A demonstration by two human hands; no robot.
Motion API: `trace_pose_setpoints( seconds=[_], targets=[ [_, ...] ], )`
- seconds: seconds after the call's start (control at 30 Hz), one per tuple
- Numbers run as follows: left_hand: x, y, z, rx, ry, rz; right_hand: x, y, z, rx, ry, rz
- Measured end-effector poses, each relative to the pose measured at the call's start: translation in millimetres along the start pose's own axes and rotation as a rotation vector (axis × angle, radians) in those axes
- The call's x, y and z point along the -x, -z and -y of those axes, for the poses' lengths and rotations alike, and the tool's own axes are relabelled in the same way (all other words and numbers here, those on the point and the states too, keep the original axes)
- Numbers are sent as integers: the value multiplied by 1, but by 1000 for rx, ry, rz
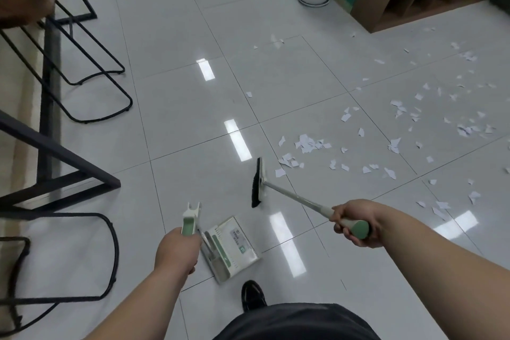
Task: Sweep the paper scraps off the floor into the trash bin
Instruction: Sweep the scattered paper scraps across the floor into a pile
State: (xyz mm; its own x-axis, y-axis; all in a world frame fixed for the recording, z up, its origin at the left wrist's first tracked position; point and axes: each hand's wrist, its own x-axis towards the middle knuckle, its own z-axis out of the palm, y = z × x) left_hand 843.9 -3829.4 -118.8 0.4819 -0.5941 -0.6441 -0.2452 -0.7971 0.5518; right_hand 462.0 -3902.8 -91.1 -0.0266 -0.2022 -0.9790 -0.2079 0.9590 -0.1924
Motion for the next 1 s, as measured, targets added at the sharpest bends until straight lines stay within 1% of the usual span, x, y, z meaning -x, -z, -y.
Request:
trace_pose_setpoints(
  seconds=[0.17, 0.3, 0.37, 0.63, 0.83, 1.0],
  targets=[
    [-16, 5, -10, -1, 2, -1, 6, 12, 24, -18, 31, -124],
    [-26, 6, -17, 27, 7, -5, 13, 18, 41, -63, 102, -150],
    [-30, 5, -22, 44, 13, -3, 16, 21, 46, -76, 128, -134],
    [-48, -9, -68, 99, 20, -2, 3, 12, 81, -83, 217, 55],
    [-59, -30, -115, 90, 19, -35, -26, 21, 133, -74, 178, 114],
    [-62, -61, -170, 62, 11, -42, -39, 67, 171, -100, 112, 102]
  ],
)
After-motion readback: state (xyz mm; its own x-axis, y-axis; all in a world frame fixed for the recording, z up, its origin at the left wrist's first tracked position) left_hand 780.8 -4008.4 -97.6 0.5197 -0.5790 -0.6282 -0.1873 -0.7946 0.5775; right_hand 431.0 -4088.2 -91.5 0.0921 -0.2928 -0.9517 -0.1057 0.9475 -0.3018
